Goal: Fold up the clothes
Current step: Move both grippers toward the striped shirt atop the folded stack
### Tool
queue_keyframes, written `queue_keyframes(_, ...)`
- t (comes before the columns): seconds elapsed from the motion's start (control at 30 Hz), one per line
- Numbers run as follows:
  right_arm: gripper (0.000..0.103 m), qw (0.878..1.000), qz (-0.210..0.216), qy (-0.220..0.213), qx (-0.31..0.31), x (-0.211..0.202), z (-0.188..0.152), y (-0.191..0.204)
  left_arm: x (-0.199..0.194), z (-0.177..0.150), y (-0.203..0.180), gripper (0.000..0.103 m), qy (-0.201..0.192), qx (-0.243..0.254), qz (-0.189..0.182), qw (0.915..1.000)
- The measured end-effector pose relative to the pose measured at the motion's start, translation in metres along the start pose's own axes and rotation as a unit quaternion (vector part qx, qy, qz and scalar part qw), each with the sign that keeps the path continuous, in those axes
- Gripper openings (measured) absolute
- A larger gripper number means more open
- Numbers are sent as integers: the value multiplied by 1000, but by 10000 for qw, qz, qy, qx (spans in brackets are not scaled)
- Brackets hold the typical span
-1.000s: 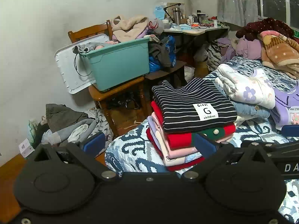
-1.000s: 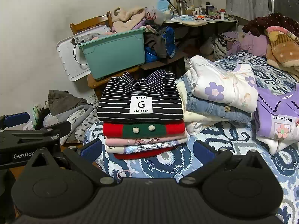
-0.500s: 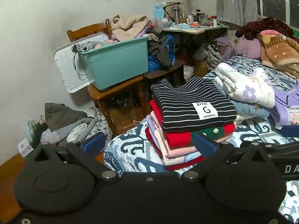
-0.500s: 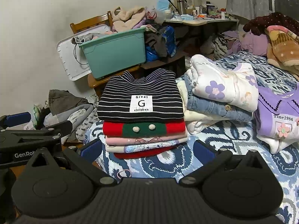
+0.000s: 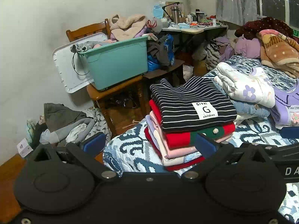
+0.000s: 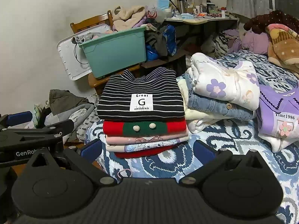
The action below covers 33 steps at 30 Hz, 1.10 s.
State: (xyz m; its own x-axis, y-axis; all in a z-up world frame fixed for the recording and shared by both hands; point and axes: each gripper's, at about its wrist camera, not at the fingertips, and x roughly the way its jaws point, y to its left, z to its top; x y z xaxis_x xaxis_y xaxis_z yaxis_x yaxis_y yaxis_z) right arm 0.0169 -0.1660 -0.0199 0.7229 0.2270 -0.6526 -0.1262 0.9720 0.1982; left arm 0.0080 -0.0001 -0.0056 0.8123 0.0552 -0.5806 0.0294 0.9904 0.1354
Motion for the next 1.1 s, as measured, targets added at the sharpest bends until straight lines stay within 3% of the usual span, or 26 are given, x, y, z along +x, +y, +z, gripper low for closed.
queue_keyframes(1.1, 103, 9998, 157, -30, -87, 18, 2, -5, 28, -1, -5, 103, 68, 14, -177, 9998)
